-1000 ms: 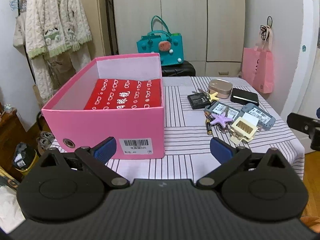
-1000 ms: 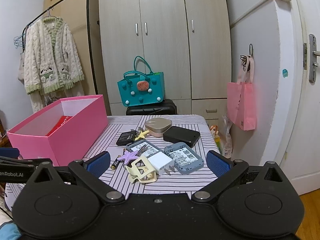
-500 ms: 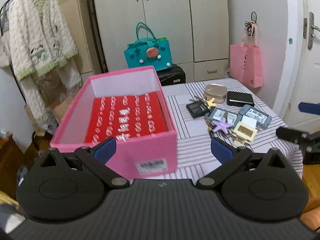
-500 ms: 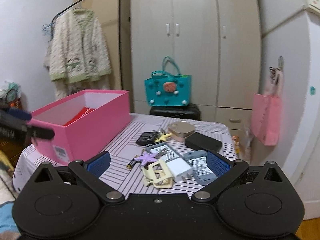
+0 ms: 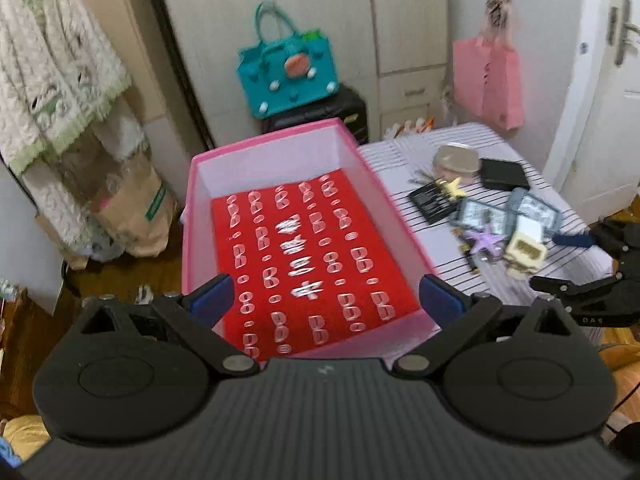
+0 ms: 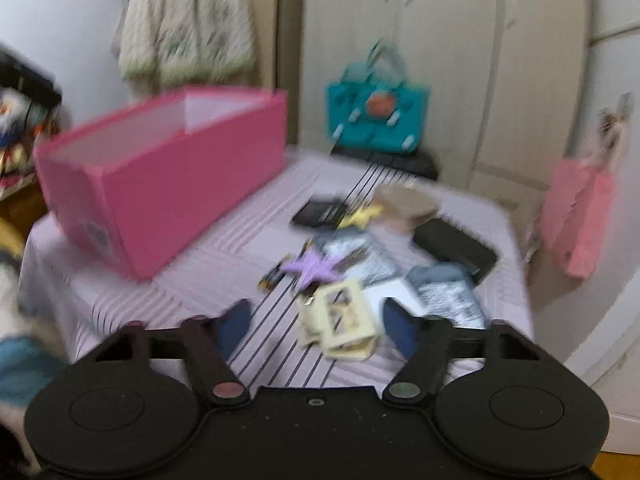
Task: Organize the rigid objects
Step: 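Reach the right gripper to the cream hair clip and close on it, then carry the hair clip into the pink box and open the right gripper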
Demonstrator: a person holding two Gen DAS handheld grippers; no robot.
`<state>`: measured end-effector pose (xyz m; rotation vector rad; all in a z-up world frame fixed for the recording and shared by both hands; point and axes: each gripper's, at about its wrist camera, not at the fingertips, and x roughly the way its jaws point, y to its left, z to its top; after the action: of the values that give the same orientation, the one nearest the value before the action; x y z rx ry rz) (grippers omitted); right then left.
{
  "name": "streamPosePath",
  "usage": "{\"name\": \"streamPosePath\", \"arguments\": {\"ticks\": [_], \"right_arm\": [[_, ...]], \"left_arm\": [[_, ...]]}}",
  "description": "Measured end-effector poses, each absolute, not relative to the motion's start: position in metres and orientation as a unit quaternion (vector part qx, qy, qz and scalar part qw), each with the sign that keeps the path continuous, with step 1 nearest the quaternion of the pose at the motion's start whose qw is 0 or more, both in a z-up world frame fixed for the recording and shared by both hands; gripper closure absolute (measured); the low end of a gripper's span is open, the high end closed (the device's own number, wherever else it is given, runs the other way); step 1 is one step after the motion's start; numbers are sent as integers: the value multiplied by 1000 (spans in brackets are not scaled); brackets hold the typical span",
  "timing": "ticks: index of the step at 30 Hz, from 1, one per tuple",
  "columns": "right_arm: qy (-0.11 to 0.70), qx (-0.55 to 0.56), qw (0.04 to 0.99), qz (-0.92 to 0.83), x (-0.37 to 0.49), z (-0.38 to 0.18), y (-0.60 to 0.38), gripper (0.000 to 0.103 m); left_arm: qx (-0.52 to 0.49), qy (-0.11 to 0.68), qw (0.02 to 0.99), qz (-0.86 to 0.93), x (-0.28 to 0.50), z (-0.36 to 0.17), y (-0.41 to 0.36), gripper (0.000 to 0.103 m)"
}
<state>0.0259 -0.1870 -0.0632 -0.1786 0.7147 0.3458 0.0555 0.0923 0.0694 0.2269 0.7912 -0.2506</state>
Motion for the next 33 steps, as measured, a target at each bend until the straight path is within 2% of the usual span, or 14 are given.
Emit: {"name": "streamPosePath", "arguments": {"ticks": [6,8,13,15,18,21,22,23,24,26,28,33], "right_arm": [[365,-137,909,147,46,-64,-181,47],[382,-150,899,149,55,-68,-180,47],[399,-152,893,143,69,-74,-177,45],[399,-147,894,138,72,-75,-175,44],[403,-139,894,141,74,-72,-172,52],[416,-110,892,140,82,-67,-177,52],[416,-92,894,140,84,-65,-180,52],[415,-72,896,142,87,-61,-184,52],[412,-59,898,142,90,-56,-187,52],[402,-46,903,144,94,-45,-190,52],[394,-36,905,155,99,-34,-190,52],[367,-25,911,185,114,-6,-179,52]], "left_arm": [[149,407,897,-89,104,70,116,6],[154,423,889,-80,120,66,126,17],[162,452,875,-62,149,45,145,29],[158,462,871,-55,159,36,153,30],[163,464,870,-39,171,24,162,30],[167,473,864,-34,180,12,170,30],[164,475,864,-33,183,9,172,34],[163,476,864,-31,184,7,174,47],[164,478,862,-30,185,5,176,56],[153,486,859,-42,185,4,178,84],[137,499,854,-58,185,2,178,90],[148,493,856,-58,182,-1,169,96]]}}
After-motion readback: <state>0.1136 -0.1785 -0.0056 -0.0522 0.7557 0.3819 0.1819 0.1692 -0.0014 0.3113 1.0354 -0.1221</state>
